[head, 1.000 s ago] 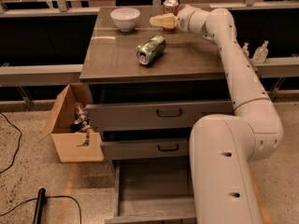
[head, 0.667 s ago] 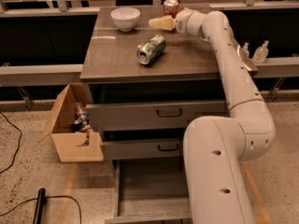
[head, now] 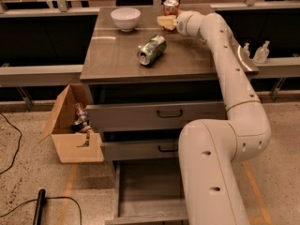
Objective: Place coke can into bottom drawer
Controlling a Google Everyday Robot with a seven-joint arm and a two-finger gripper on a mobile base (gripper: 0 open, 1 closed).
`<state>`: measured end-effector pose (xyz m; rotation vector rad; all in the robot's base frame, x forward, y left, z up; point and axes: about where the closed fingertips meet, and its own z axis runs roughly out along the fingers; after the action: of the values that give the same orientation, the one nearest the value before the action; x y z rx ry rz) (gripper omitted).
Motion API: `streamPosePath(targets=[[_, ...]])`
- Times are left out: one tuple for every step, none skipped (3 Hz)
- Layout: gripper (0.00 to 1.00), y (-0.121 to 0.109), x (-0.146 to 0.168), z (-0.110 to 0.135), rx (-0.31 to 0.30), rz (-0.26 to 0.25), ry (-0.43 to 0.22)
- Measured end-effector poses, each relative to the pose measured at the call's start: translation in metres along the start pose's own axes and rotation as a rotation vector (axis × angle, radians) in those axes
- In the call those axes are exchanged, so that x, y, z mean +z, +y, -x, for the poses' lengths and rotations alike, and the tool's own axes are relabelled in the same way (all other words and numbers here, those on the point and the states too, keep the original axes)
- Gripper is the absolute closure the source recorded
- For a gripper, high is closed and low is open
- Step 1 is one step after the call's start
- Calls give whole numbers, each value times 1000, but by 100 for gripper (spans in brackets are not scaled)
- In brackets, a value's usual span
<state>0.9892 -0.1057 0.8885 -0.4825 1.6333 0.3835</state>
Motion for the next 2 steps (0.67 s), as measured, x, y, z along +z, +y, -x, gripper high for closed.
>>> streamPosePath(targets=[[62,-3,-1,1,-8,-9,2],[85,-7,-4,4,-21,-21,10]])
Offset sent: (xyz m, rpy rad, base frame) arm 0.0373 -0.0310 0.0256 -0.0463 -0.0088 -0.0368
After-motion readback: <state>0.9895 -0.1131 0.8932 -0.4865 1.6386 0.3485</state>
